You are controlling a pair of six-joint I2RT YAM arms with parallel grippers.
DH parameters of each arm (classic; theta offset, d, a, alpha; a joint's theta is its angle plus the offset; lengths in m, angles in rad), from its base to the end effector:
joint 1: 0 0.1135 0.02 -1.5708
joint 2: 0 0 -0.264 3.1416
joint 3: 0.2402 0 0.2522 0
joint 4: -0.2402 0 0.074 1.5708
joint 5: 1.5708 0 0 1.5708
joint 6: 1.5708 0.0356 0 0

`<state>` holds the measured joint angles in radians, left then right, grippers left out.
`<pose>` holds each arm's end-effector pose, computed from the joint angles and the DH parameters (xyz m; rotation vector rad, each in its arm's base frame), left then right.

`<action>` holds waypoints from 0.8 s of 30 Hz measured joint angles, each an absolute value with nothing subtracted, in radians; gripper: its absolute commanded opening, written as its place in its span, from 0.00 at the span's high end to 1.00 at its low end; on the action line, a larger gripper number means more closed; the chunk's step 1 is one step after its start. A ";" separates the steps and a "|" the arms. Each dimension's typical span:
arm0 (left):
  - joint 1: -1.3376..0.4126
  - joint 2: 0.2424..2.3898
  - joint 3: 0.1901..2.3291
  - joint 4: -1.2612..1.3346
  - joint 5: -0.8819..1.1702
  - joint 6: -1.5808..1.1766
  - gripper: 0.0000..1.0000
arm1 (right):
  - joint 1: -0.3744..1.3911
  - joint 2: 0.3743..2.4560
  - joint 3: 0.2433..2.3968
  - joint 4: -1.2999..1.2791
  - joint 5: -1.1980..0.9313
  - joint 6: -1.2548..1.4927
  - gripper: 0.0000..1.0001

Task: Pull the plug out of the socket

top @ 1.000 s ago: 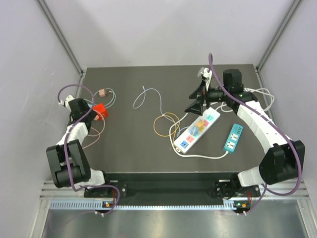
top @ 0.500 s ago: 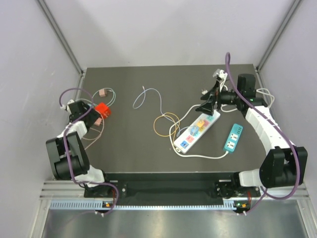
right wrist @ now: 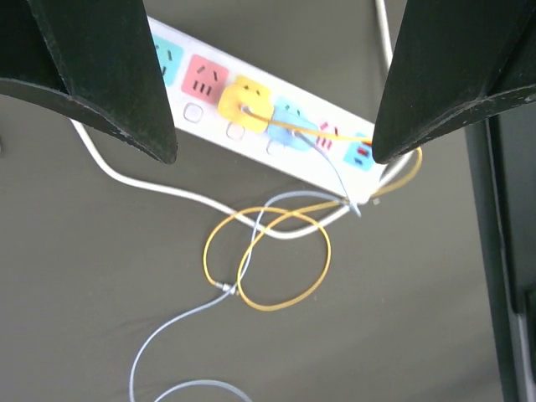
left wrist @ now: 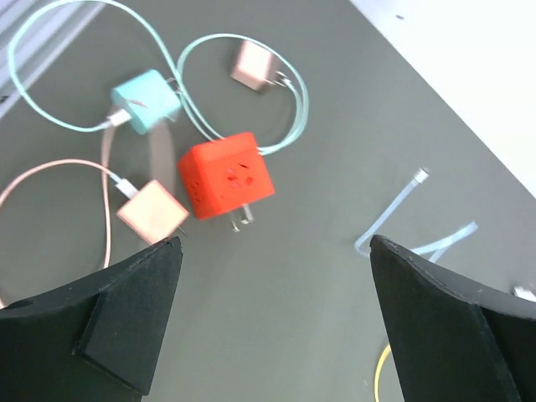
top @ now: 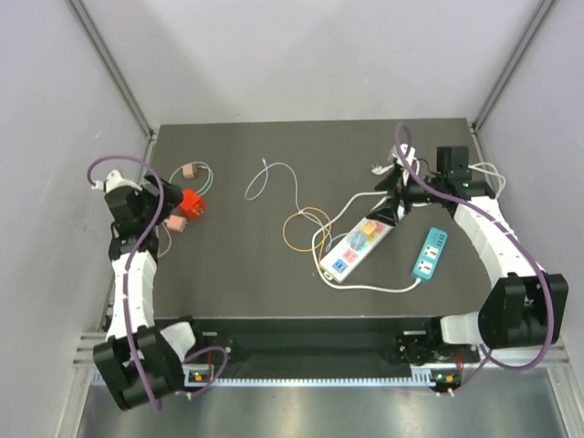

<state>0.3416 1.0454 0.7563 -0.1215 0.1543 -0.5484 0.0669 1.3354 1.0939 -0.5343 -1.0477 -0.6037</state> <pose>0.2276 0.0751 0.2860 -0.7637 1.8349 -0.2869 0.2735 0.0492 0.3056 -1.1039 1.7100 0.8815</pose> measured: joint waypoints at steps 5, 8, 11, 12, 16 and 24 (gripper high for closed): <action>0.326 0.994 0.748 -0.146 0.225 -0.520 0.01 | 0.067 1.335 1.093 -0.682 -1.040 -0.867 0.00; 0.287 0.991 0.754 -0.165 0.272 -0.492 0.01 | 0.063 1.336 1.093 -0.789 -1.039 -1.062 0.00; 0.223 0.983 0.771 -0.187 0.329 -0.454 0.01 | 0.047 1.336 1.093 -0.864 -1.040 -1.188 0.00; 0.202 0.978 0.776 -0.188 0.349 -0.442 0.01 | 0.039 1.336 1.093 -0.880 -1.040 -1.215 0.00; 0.062 0.956 0.804 -0.181 0.434 -0.392 0.01 | 0.002 1.339 1.093 -0.918 -1.024 -1.291 0.00; -0.354 1.047 0.821 -0.131 0.461 -0.281 0.04 | -0.025 1.403 1.093 -1.032 -0.991 -1.452 0.00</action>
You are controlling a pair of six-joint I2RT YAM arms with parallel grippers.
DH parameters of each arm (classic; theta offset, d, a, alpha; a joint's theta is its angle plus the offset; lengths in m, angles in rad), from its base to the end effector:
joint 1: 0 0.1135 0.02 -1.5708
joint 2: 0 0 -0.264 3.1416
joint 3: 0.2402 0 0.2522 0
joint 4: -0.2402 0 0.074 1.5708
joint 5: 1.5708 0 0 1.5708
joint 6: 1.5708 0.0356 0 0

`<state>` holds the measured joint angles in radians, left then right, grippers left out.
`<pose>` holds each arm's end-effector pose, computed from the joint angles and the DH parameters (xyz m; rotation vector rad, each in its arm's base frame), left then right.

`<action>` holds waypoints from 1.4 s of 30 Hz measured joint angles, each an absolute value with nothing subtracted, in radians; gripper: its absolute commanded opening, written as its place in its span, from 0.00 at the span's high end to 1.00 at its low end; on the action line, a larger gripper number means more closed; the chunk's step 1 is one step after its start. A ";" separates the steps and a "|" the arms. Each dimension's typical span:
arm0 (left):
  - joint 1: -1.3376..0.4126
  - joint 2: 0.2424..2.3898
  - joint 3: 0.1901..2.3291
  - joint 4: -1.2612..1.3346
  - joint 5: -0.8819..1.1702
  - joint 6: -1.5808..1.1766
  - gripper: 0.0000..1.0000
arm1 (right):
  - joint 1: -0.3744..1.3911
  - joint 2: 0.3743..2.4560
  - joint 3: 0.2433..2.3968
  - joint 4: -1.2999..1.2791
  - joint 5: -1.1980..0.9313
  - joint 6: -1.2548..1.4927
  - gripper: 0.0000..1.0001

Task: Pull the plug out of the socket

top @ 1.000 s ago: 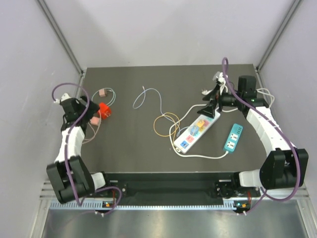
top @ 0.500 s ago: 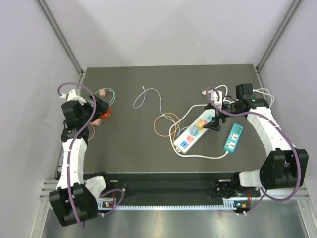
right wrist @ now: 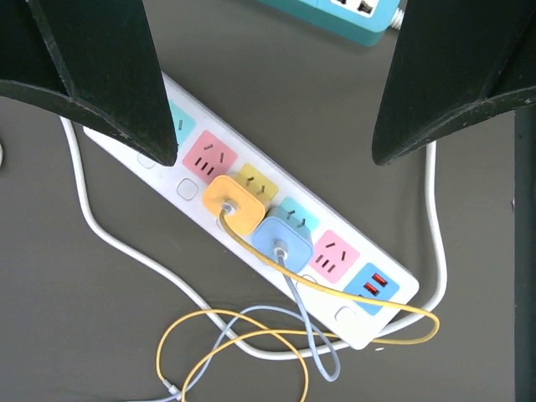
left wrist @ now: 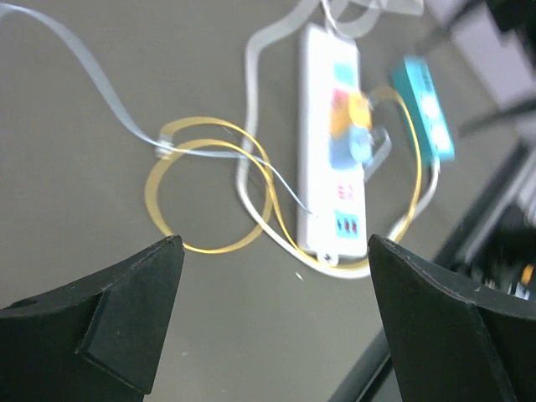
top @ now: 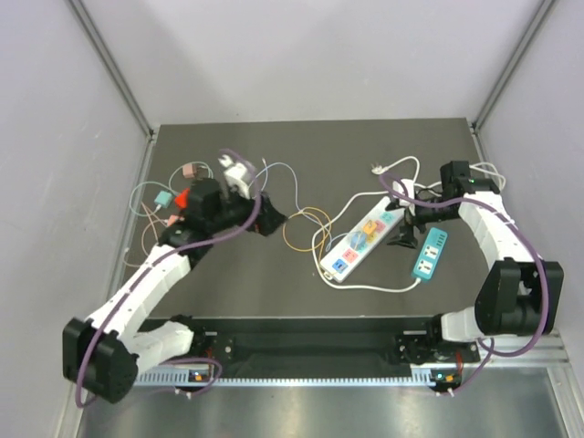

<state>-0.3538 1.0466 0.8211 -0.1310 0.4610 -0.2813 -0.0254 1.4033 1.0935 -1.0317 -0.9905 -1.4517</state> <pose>0.2190 -0.0978 0.3088 0.3904 1.9473 -0.8622 0.2495 0.0234 0.2652 -1.5562 1.5881 0.7143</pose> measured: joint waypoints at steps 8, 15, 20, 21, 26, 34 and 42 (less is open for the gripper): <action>-0.706 1.288 0.879 -0.081 0.322 -0.144 0.17 | -0.086 1.406 1.093 -1.072 -0.994 -1.501 0.00; -0.849 1.514 1.003 -0.035 0.200 -0.117 0.26 | -0.108 1.408 1.094 -1.100 -1.013 -1.512 0.00; -0.915 1.599 1.046 -0.030 0.134 -0.122 0.31 | -0.115 1.412 1.095 -1.127 -1.027 -1.531 0.00; -0.921 1.609 1.052 -0.029 0.128 -0.125 0.35 | -0.117 1.415 1.096 -1.134 -1.031 -1.537 0.00; -0.942 1.645 1.079 -0.029 0.101 -0.138 0.41 | -0.125 1.430 1.111 -1.160 -1.045 -1.560 0.00; -0.969 1.641 1.092 -0.039 -0.106 -0.162 0.25 | -0.136 1.437 1.123 -1.206 -1.066 -1.604 0.00; -0.968 1.625 1.112 -0.065 -0.061 -0.142 0.25 | -0.136 1.467 1.148 -1.266 -1.084 -1.658 0.00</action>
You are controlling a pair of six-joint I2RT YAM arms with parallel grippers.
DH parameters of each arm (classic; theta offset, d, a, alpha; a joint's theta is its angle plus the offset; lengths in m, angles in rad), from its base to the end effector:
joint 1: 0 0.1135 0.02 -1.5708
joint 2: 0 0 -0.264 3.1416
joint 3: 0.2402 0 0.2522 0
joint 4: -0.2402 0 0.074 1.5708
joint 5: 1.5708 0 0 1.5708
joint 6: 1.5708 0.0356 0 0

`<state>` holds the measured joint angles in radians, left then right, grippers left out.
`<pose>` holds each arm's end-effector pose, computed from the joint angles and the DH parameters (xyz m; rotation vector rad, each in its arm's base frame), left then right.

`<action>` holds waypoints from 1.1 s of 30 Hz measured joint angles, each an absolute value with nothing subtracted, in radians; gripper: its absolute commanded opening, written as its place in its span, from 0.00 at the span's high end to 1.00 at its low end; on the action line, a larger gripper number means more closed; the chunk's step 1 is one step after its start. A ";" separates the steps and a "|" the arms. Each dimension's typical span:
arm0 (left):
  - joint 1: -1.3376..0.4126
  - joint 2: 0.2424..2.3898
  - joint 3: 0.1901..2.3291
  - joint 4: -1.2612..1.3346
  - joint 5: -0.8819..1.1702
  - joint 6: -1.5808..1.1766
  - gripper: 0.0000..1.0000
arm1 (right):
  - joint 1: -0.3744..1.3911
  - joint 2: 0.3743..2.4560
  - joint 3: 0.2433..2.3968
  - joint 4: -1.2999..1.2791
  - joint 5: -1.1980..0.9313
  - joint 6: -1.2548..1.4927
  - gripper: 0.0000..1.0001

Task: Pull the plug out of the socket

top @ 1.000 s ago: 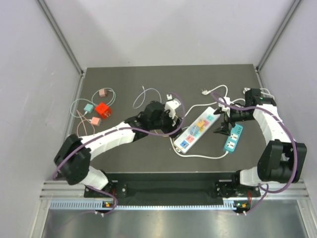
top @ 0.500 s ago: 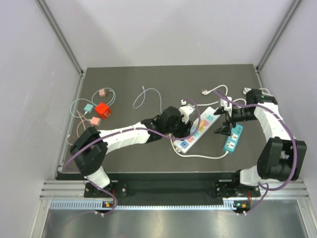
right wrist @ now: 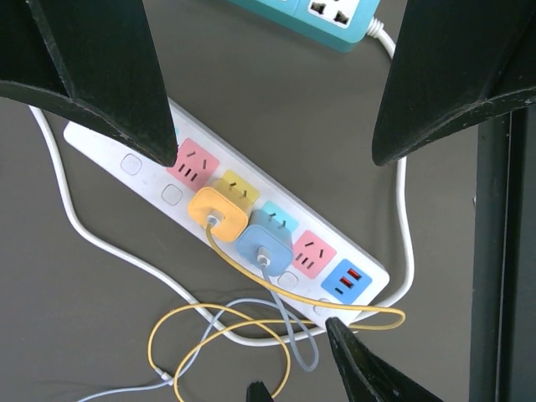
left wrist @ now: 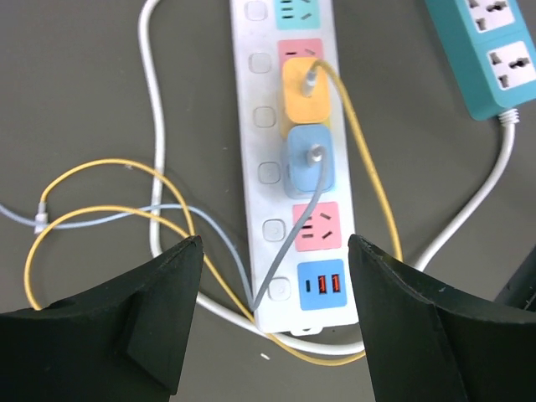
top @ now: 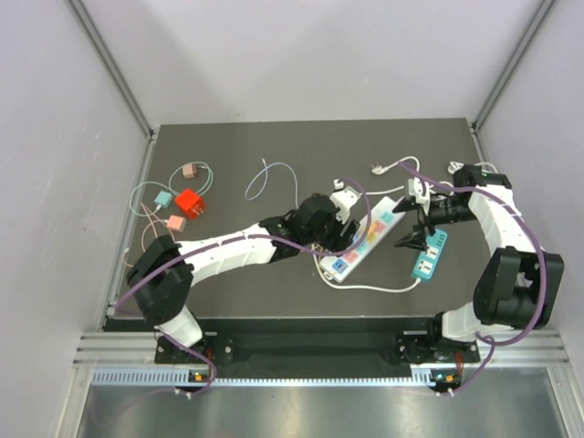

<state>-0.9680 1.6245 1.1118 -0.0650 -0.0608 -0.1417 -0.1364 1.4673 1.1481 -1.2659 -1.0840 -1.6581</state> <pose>0.2109 -0.3026 0.2494 0.8516 2.0331 -0.5722 0.2449 -0.0019 0.2655 -1.4880 1.5765 0.8263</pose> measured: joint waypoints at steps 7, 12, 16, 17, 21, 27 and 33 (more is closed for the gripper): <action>-0.968 1.723 1.203 -0.089 0.030 -0.118 0.25 | -0.142 1.467 1.148 -1.288 -1.086 -1.674 0.00; -0.969 1.789 1.259 -0.102 0.033 -0.103 0.25 | -0.148 1.471 1.149 -1.294 -1.086 -1.675 0.00; -0.969 1.821 1.274 -0.100 0.023 -0.102 0.27 | -0.153 1.475 1.149 -1.294 -1.087 -1.667 0.00; -0.969 1.827 1.274 -0.099 0.021 -0.101 0.28 | -0.157 1.475 1.150 -1.294 -1.087 -1.660 0.00; -0.970 1.867 1.274 -0.093 0.001 -0.102 0.31 | -0.173 1.475 1.168 -1.288 -1.097 -1.636 0.00; -0.980 1.907 1.274 -0.075 -0.026 -0.102 0.32 | -0.185 1.475 1.174 -1.287 -1.111 -1.621 0.00; -1.003 1.929 1.275 -0.035 -0.058 -0.117 0.42 | -0.193 1.476 1.175 -1.288 -1.124 -1.620 0.00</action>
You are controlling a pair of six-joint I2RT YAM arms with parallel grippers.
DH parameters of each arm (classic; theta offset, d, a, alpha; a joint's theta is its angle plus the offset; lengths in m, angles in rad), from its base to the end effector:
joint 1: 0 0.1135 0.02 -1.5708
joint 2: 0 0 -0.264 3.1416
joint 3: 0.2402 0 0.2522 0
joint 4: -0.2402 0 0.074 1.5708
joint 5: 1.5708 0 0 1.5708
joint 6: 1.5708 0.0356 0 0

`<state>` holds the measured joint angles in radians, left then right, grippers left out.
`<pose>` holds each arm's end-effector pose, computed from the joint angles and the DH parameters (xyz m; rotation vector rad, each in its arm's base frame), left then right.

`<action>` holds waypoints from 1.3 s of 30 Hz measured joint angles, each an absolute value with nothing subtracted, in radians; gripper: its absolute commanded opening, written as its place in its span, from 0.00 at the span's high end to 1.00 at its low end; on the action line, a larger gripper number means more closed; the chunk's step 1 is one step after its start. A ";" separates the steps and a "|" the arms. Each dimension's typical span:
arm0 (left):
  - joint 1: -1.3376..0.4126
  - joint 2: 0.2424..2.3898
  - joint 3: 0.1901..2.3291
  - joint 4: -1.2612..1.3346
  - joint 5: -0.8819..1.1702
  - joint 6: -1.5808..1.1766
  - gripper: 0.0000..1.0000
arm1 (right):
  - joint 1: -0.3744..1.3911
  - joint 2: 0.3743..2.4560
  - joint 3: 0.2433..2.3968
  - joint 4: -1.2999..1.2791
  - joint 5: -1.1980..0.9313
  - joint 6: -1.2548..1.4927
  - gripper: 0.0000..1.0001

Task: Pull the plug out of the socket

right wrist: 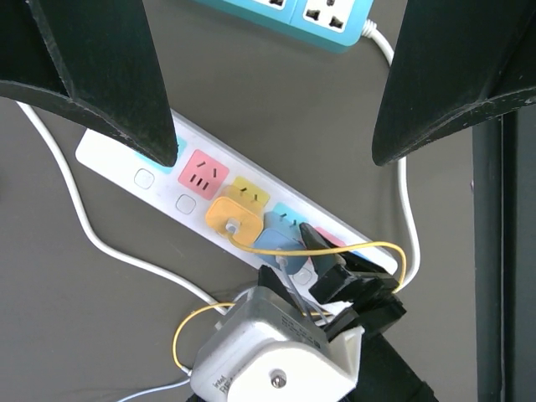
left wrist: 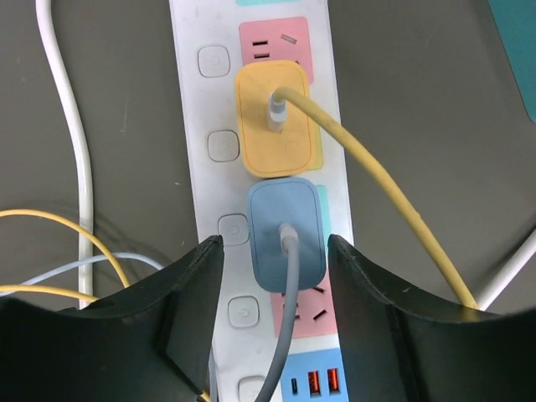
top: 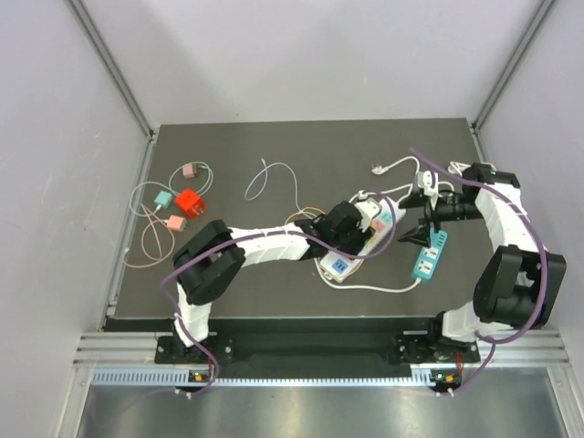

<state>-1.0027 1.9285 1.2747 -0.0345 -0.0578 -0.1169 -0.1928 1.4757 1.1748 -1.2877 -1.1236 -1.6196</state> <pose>0.2320 -0.3596 0.1898 0.9627 2.1032 -0.5234 0.2467 -0.0155 0.2716 -1.3825 1.6156 0.8404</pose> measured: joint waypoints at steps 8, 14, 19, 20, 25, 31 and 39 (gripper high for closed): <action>-1.019 1.976 1.312 -0.024 -0.121 -0.158 0.68 | -0.204 1.483 1.188 -1.300 -1.131 -1.621 0.00; -1.025 1.982 1.321 -0.025 -0.141 -0.162 1.00 | -0.208 1.487 1.195 -1.315 -1.133 -1.623 0.00; -1.024 1.979 1.314 -0.014 -0.157 -0.157 1.00 | -0.212 1.509 1.241 -1.298 -1.161 -1.491 0.00; -1.023 1.969 1.299 -0.002 -0.160 -0.155 1.00 | -0.212 1.512 1.250 -1.275 -1.172 -1.439 0.00; -1.006 1.858 1.176 0.043 -0.175 -0.147 1.00 | -0.213 1.510 1.244 -1.001 -1.227 -0.999 0.00; -0.997 1.720 1.107 0.116 -0.182 -0.144 1.00 | -0.213 1.441 1.033 -0.420 -1.126 -0.282 0.00; -0.997 1.654 1.068 0.184 -0.204 -0.144 1.00 | -0.213 1.413 0.928 0.001 -0.910 0.381 0.00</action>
<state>-0.9974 1.6539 1.0683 0.1841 -0.2035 -0.1444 -0.2134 1.4132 0.9283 0.0013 -0.9096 0.3809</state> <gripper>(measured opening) 0.389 0.996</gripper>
